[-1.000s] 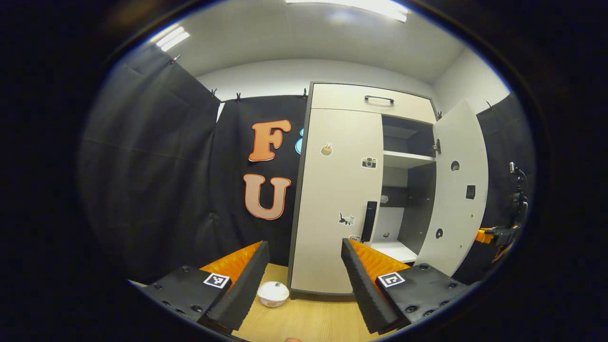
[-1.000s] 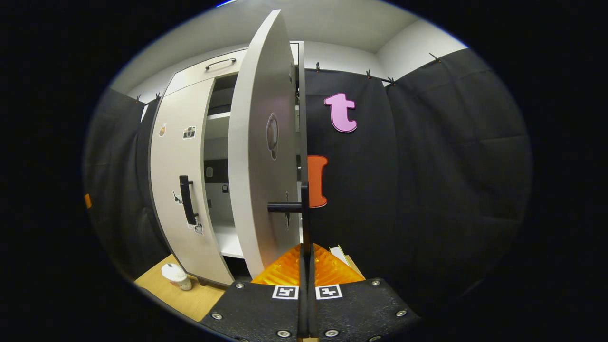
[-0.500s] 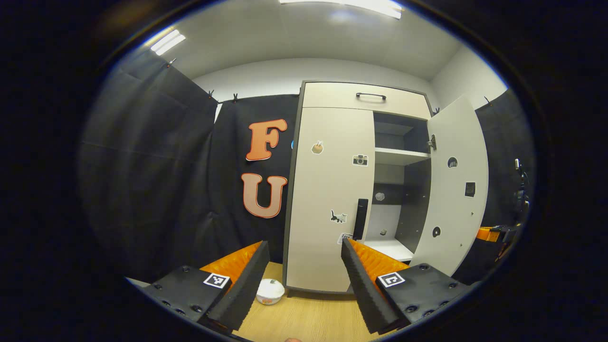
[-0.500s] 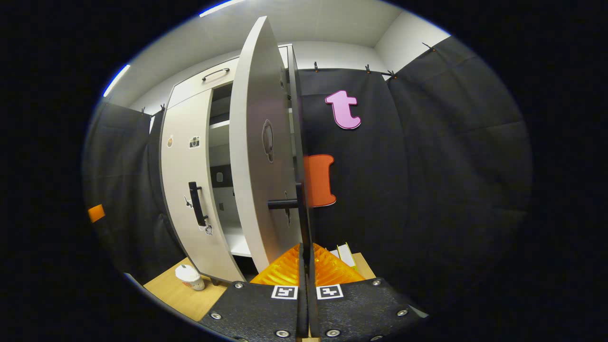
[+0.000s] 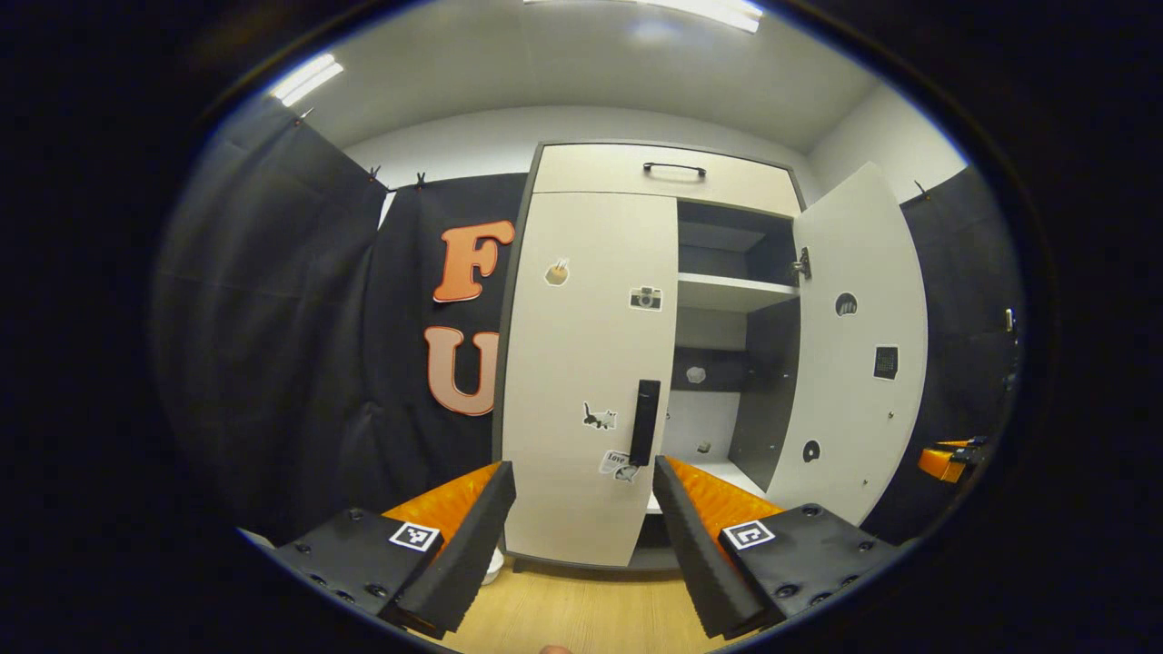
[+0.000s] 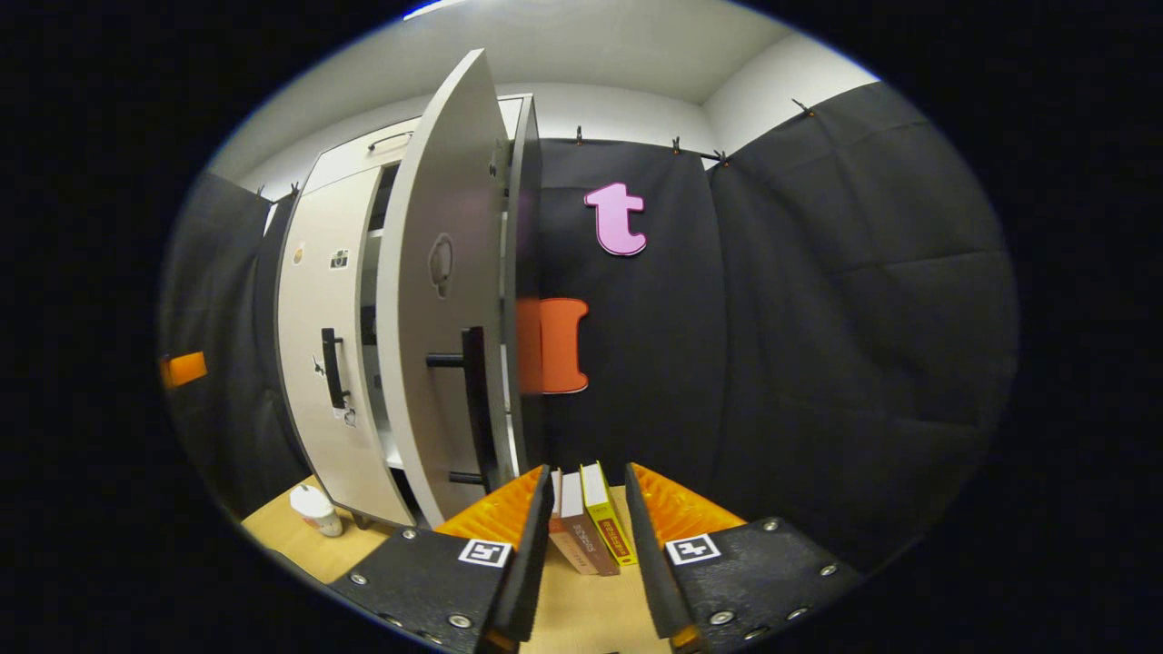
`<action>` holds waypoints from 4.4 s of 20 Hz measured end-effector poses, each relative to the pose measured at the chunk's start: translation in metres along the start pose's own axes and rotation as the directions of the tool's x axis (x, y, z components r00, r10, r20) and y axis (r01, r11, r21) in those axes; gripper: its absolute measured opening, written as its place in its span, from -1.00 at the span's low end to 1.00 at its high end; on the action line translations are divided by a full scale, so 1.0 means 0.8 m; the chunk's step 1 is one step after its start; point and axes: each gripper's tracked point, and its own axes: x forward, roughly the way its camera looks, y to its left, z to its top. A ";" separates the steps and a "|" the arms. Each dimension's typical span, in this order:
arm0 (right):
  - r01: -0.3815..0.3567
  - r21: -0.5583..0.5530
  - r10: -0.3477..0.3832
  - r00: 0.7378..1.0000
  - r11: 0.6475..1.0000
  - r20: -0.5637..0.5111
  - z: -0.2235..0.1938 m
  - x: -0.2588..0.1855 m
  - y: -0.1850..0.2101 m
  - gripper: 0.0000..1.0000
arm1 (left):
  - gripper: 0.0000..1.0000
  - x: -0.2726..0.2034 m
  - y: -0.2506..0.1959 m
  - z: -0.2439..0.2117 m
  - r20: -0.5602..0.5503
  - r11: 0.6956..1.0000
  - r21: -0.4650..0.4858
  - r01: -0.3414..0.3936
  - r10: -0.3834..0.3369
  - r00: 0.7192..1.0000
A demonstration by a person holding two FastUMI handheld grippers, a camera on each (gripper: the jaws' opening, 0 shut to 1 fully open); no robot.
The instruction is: Open the right door of the double-door shoe cabinet with the right hand, and open the left door with the left hand.
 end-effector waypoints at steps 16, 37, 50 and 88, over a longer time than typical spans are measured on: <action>0.108 0.016 -0.107 0.992 0.994 -0.060 -0.025 0.002 -0.044 0.86 | 0.94 0.233 -0.092 -0.067 -0.085 0.996 0.020 0.082 -0.080 0.993; 0.162 0.035 -0.159 0.983 0.986 -0.093 -0.034 -0.013 -0.051 0.86 | -0.46 0.310 -0.089 -0.111 -0.120 0.994 0.028 0.108 -0.104 0.987; 0.123 0.052 -0.121 0.992 0.991 -0.044 -0.018 -0.027 -0.024 0.86 | -0.73 0.211 -0.037 -0.100 -0.116 0.987 0.008 0.159 -0.157 0.981; 0.036 0.015 -0.037 0.999 0.999 0.009 0.007 -0.031 0.059 0.86 | -0.88 0.114 0.141 -0.078 -0.121 0.998 0.000 0.065 -0.065 0.991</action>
